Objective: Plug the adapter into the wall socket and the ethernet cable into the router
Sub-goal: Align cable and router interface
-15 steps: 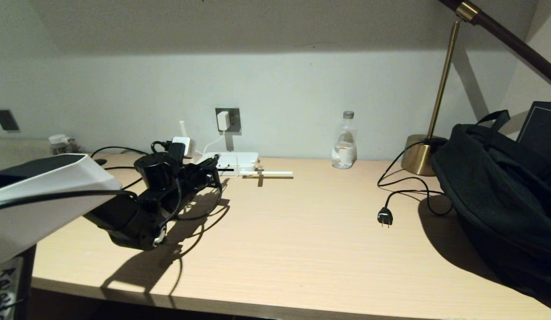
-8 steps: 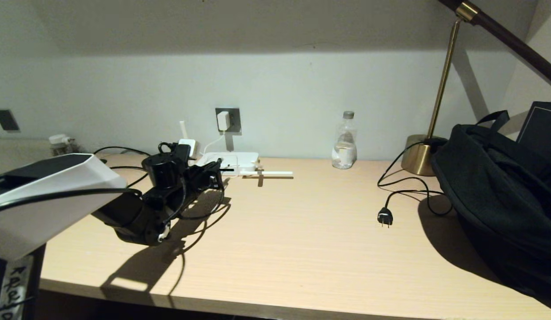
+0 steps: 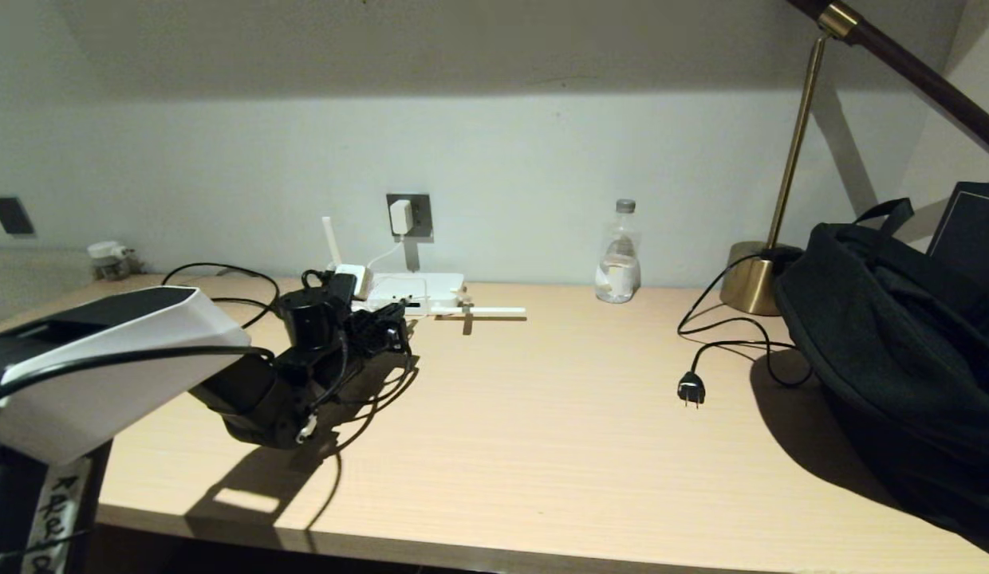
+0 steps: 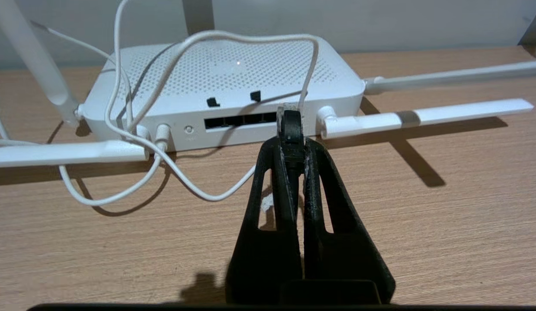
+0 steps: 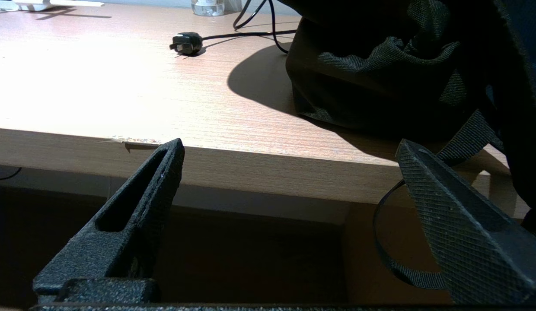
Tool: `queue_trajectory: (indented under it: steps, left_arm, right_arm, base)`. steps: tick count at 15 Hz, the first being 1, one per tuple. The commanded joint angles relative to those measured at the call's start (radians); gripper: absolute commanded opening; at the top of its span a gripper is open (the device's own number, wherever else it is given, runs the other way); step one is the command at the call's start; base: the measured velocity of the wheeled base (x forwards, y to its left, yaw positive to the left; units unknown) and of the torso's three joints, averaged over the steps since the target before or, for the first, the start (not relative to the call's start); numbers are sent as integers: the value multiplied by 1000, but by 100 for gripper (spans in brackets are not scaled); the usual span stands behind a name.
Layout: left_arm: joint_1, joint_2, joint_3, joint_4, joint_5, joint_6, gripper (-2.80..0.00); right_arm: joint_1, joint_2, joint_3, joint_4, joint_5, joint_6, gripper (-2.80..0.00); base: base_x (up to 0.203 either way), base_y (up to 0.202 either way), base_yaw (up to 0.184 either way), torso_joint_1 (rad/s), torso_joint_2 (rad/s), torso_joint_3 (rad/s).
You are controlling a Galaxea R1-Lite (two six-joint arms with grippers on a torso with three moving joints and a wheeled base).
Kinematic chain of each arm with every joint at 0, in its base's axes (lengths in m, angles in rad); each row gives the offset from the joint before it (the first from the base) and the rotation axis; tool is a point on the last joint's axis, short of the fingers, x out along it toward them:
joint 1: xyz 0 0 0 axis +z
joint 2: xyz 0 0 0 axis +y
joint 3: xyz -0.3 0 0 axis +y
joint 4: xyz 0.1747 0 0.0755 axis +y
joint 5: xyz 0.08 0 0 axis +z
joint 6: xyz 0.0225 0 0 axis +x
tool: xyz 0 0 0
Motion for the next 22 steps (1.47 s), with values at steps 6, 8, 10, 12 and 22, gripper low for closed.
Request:
queue_trajectory:
  steps: [6,8,10,12,22]
  left_arm:
    - [-1,76,-85,17,58,2,-280]
    - [-1,84,-91,21,58,2,-280]
    - [0,89,-106,22,58,2,-280]
    - [2,105,-130,27,59,2,-280]
    - [5,141,-205,88,63,0,-280]
  right_arm:
    - [0,0,0,0,0,-2,0]
    - [0,0,0,0,0,-2,0]
    - [0,0,2,0,0,-2,0]
    - [0,0,0,0,0,-2,0]
    - [0,0,1,0,1,0,0]
  base:
    - [0,0,0,0,0,0]
    - [0,0,0,0,0,0]
    - [0,0,0,0,0,0]
    - [0,0,0,0,0,0]
    - [0,0,0,0,0,0]
